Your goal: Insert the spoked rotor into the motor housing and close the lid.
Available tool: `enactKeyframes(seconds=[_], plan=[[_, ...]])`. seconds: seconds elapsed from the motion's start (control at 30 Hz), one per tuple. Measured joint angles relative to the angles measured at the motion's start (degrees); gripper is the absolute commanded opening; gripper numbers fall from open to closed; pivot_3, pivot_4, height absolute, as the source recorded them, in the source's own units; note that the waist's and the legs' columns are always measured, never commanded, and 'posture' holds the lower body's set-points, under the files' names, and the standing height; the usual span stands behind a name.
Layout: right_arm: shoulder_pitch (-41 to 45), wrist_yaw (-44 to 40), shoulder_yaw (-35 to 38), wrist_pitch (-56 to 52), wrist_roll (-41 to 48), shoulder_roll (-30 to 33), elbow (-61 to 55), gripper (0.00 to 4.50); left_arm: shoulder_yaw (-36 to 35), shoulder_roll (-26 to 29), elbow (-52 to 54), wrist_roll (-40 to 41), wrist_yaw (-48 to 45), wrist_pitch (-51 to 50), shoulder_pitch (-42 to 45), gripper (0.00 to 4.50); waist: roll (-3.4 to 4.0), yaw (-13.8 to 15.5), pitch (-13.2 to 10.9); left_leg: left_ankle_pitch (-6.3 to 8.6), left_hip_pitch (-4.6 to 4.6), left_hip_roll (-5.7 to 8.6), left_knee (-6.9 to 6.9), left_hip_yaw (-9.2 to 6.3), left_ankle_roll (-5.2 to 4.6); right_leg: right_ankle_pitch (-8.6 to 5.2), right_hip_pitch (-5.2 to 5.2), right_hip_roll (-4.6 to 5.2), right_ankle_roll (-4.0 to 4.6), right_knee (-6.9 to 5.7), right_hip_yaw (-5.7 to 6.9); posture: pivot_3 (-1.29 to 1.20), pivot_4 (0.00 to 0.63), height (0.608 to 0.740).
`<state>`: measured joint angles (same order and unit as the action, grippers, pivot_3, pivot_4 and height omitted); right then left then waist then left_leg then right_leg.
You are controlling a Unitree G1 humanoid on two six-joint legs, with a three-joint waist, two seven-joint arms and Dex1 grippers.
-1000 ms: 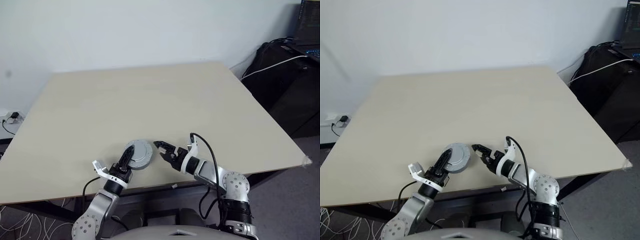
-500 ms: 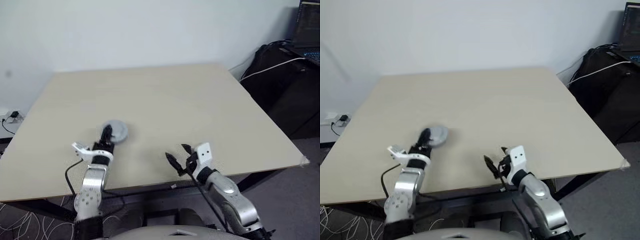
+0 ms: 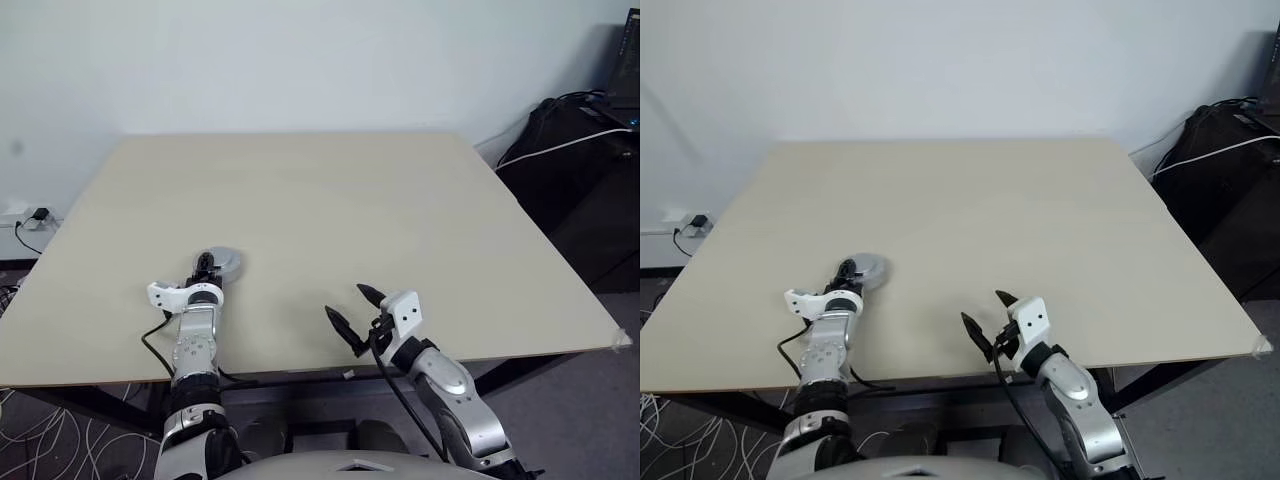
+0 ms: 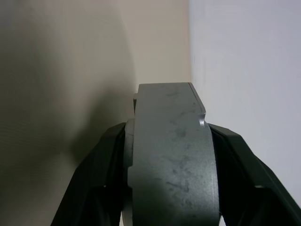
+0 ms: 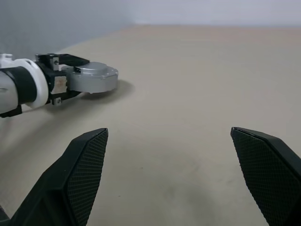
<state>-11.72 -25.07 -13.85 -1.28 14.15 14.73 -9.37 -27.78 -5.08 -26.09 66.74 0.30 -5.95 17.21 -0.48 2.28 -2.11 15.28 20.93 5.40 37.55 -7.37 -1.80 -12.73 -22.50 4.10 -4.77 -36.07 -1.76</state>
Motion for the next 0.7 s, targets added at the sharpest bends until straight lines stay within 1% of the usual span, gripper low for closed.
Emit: enactKeyframes(seconds=[0.3, 0.5, 0.57, 0.6, 0.7], plan=[[-1.04, -0.04, 0.92, 0.71, -0.85, -0.93, 0.24, 4.50, -3.29, -0.46, -7.79, -4.70, -2.44, 0.79, 5.82, 2.15, -0.01, -0.12, 0.00, -0.01, -0.01, -0.05, 0.00, 0.04, 0.00, 0.12, 0.00, -0.06, 0.01, 0.03, -0.02, 0.00, 0.000, 0.740], [-1.16, -0.04, 0.99, 0.68, -1.08, -0.99, 0.24, 4.50, -4.60, -0.76, -10.83, -9.56, 0.55, 3.95, 8.71, 2.15, -0.02, -0.10, 0.03, -0.02, -0.04, -0.05, 0.01, 0.04, 0.01, 0.16, 0.03, -0.06, -0.01, 0.03, -0.03, 0.00, 0.000, 0.740], [-1.15, -0.04, 1.00, 0.63, -1.08, -1.02, 0.24, 4.50, -4.98, -0.84, -11.24, -10.81, 2.19, 4.36, 9.49, 2.89, 0.02, -0.09, 0.09, -0.03, -0.11, -0.06, 0.01, 0.05, 0.04, 0.18, 0.08, -0.06, 0.01, 0.03, -0.03, 0.00, 0.000, 0.740], [-1.15, -0.04, 1.00, 0.63, -1.08, -1.05, 0.24, 4.50, -5.21, -0.80, -11.43, -11.68, 3.02, 4.52, 9.62, 3.15, 0.03, -0.12, 0.10, -0.03, -0.13, -0.07, 0.01, 0.06, 0.06, 0.18, 0.09, -0.07, -0.02, 0.02, -0.03, 0.00, 0.000, 0.740], [-1.12, -0.03, 1.03, 0.55, -1.10, -1.32, 0.28, 4.50, -5.21, -0.93, -11.21, -13.12, 3.89, 4.59, 9.85, 4.15, 0.15, -0.20, 0.32, -0.02, -0.22, -0.10, 0.01, 0.14, 0.10, 0.12, 0.16, -0.08, -0.15, 0.02, -0.04, 0.00, 0.000, 0.740]])
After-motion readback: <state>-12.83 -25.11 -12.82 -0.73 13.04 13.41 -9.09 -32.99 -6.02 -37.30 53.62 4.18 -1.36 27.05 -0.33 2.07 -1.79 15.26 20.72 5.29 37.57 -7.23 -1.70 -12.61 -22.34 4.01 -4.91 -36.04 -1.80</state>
